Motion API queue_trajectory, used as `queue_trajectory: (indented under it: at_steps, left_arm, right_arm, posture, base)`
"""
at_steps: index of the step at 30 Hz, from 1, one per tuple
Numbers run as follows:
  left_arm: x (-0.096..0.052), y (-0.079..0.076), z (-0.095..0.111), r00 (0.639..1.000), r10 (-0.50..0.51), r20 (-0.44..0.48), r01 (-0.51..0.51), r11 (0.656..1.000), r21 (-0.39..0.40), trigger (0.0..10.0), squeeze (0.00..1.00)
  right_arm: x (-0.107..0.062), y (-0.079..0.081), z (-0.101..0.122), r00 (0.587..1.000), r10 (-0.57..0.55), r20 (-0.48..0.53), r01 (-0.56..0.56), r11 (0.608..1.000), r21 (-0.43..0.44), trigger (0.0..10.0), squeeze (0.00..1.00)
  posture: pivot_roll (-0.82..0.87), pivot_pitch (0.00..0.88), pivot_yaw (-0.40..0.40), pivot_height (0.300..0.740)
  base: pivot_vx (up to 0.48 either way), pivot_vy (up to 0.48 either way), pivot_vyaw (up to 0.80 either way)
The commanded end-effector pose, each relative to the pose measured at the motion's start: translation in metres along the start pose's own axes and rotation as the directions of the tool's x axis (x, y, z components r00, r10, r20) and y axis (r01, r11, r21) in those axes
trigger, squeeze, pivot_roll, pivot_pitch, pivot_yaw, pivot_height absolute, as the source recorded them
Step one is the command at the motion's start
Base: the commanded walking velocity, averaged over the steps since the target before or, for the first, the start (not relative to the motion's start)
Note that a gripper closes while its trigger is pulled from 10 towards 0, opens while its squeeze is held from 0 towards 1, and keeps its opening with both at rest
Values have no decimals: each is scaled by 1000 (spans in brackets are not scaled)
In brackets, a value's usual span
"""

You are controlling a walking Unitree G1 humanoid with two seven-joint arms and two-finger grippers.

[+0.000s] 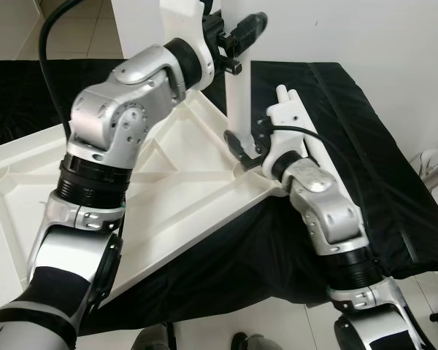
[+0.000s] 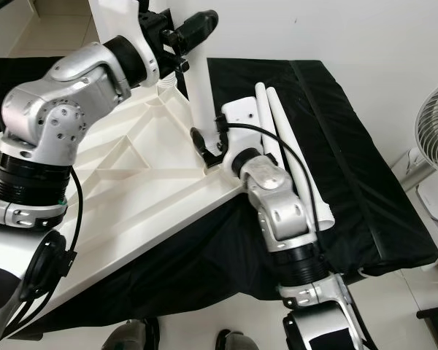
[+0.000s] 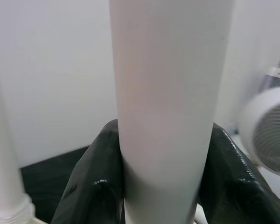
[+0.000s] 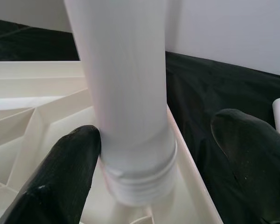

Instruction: Building children table

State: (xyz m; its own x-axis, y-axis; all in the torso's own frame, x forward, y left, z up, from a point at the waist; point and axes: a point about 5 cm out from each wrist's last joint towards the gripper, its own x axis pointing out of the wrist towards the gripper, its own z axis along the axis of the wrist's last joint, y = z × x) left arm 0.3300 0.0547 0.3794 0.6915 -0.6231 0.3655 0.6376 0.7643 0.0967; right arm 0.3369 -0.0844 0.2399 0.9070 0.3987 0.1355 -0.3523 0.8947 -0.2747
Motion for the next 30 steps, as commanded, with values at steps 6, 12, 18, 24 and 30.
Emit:
queue_trajectory:
  at_steps: [6,12,18,24,30]
  left_arm:
    - [9,-1,12,986,154,65,-153,988,-25,10000,0]
    - [12,-9,14,983,168,75,-163,985,-61,10000,0]
    - [14,-18,14,985,157,78,-150,985,-86,10000,0]
    - [16,-24,12,986,147,72,-140,986,-92,10000,0]
    - [16,-25,12,986,152,70,-145,985,-90,10000,0]
  right_arm:
    - [9,6,-3,996,-91,21,91,996,-15,10000,0]
    - [18,10,0,986,-148,72,148,989,-2,10000,0]
    - [26,12,12,969,-196,150,194,981,33,10000,0]
    - [33,15,19,958,-227,178,225,974,32,10000,0]
    - [37,12,20,945,-280,170,281,959,17,10000,0]
  posture:
    - [74,149,-25,740]
    - [83,149,-31,740]
    - [96,145,-41,740]
    - [100,145,-46,740]
    - [109,140,-56,740]
  base:
    - [0,0,0]
    - [0,0,0]
    - [0,0,0]
    - [0,0,0]
    - [0,0,0]
